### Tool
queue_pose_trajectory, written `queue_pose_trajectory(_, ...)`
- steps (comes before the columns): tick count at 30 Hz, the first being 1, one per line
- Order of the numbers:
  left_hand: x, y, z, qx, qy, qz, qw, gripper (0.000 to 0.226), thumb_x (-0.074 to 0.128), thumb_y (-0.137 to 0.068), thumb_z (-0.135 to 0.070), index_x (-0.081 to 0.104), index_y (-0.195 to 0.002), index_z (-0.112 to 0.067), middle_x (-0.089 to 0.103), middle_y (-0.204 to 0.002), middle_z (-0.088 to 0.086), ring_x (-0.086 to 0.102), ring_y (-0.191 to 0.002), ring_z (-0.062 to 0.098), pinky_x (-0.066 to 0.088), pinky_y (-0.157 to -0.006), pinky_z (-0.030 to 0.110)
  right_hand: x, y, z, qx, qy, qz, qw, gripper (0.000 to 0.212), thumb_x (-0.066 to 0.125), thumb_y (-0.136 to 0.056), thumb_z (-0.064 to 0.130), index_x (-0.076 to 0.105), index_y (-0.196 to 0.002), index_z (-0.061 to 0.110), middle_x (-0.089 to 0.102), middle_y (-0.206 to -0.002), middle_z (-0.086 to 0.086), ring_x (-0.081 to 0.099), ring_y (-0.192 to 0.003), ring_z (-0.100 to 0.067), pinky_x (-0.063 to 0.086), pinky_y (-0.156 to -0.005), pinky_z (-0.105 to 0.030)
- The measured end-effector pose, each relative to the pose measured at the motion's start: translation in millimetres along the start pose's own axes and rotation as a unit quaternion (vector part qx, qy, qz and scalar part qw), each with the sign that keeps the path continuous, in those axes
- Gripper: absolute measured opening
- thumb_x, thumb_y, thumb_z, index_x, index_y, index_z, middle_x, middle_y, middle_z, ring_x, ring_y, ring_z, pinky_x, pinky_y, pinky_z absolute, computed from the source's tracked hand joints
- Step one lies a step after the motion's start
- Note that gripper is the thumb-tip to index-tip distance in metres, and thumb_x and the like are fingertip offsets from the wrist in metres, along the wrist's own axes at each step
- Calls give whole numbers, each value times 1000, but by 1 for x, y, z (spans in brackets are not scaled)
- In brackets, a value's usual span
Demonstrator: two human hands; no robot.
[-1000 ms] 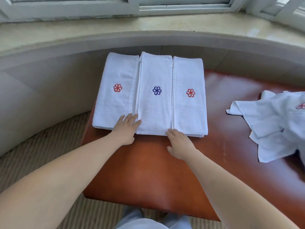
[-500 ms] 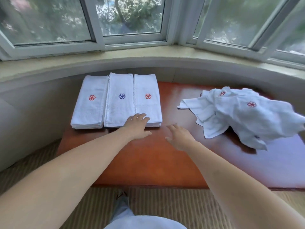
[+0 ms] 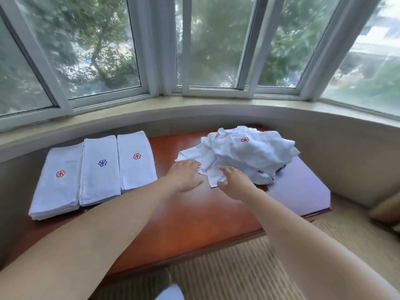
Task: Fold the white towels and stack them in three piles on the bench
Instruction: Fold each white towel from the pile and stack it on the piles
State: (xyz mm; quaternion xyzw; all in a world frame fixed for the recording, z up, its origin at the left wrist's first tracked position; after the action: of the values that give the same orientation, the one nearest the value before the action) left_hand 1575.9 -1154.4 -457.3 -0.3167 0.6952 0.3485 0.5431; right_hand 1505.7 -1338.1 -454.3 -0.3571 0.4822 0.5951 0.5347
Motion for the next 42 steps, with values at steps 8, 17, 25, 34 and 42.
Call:
queue_pose_trajectory(8,20,-65,-65,50,41,36,997,70,56,-95,-51,35,-154,-21,39,-157,-1,40,-141,23,34,-112,39,-10,-4,-83,69,-11,19,997,64,56,-98,38,35,-157,24,36,-161,2,37,-146,-24,33,-117,-37)
queue_pose_trajectory(17,34,-177,-86,57,83,53,994,67,53,-98,-49,33,-156,-24,37,-160,-2,40,-142,24,35,-112,40,-29,-67,-156,116,-9,60,991,63,57,-98,37,37,-156,27,37,-159,1,38,-143,-25,39,-112,-39)
queue_pose_trajectory(25,57,-236,-83,44,120,101,987,68,53,-98,-47,30,-158,-25,32,-163,-2,38,-145,27,35,-114,42,-42,-121,-200,138,-18,89,986,60,52,-98,33,38,-156,24,36,-159,1,36,-145,-24,36,-116,-43)
queue_pose_trajectory(34,70,-295,-86,4,160,88,983,53,50,-101,-37,42,-152,-23,40,-157,-3,47,-136,24,48,-103,42,-41,-182,-249,136,11,80,987,48,52,-98,31,50,-146,28,48,-148,7,53,-128,-21,51,-95,-37)
queue_pose_trajectory(42,91,-362,-99,-102,160,94,977,53,47,-97,-22,42,-150,-26,39,-156,-4,45,-134,24,51,-97,43,-45,-258,-319,96,16,62,993,40,53,-96,25,59,-136,26,60,-131,3,61,-114,-23,49,-77,-31)
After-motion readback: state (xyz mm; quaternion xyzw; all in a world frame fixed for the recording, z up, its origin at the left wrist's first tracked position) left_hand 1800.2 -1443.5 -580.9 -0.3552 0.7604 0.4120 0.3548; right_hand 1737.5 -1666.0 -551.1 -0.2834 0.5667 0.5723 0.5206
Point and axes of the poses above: each hand's wrist, its own y-axis away from the middle knuckle, its own x-axis out of the palm, z = x × y, the point moved 4 cm from there along -y, towards the middle knuckle
